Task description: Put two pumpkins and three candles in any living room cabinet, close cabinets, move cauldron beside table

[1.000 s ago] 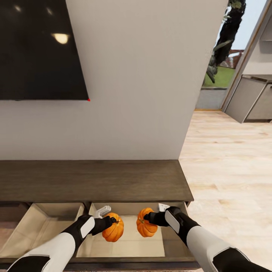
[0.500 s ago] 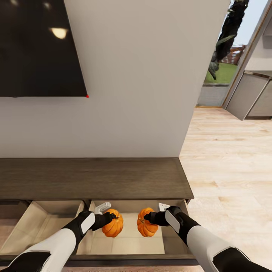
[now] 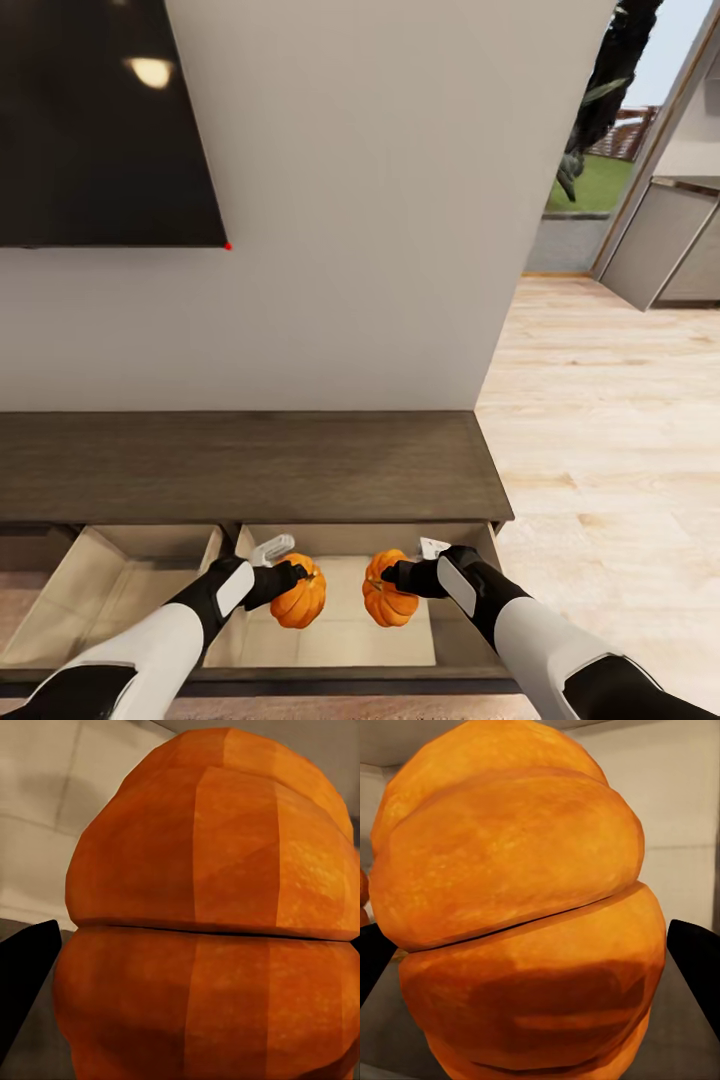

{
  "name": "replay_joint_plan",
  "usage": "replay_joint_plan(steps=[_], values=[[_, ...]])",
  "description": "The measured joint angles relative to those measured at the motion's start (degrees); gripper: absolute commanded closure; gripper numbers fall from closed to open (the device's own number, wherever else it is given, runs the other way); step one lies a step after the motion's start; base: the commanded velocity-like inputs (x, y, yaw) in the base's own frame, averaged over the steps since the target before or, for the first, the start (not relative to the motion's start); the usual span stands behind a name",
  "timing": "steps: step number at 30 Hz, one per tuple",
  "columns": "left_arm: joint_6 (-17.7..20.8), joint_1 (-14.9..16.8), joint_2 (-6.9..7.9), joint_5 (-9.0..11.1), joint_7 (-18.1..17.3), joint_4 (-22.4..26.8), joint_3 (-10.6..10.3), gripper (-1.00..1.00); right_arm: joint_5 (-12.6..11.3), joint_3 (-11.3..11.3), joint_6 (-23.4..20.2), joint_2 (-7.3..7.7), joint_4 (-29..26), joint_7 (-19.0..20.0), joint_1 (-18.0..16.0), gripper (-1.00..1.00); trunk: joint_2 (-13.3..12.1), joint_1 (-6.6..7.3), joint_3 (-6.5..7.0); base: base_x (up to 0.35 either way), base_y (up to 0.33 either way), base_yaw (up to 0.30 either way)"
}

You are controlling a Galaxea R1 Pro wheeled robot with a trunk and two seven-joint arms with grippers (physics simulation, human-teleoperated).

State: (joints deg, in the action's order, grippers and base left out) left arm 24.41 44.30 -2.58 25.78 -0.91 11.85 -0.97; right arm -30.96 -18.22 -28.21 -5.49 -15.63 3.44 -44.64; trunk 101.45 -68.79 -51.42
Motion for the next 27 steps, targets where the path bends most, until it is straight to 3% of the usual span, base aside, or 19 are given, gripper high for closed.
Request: replay_joint_plan(steps=[10,27], values=[[1.48,2.86,-0.05,0.24,0.13,-0.59,-0.08,1.0,0.09,0.08,-0.02,-0.01,-0.09,0.0,-0.19,1.0,0.0,0.0,-0.94,0.0,0.0,0.0],[0.35,2.62,-0.36,0.09,0.02,-0.97,-0.14,1.0,0.12,0.03,0.46,0.16,-0.17,0.0,-0.7,1.0,0.0,0.0,-2.54,0.0,0.0,0.0]])
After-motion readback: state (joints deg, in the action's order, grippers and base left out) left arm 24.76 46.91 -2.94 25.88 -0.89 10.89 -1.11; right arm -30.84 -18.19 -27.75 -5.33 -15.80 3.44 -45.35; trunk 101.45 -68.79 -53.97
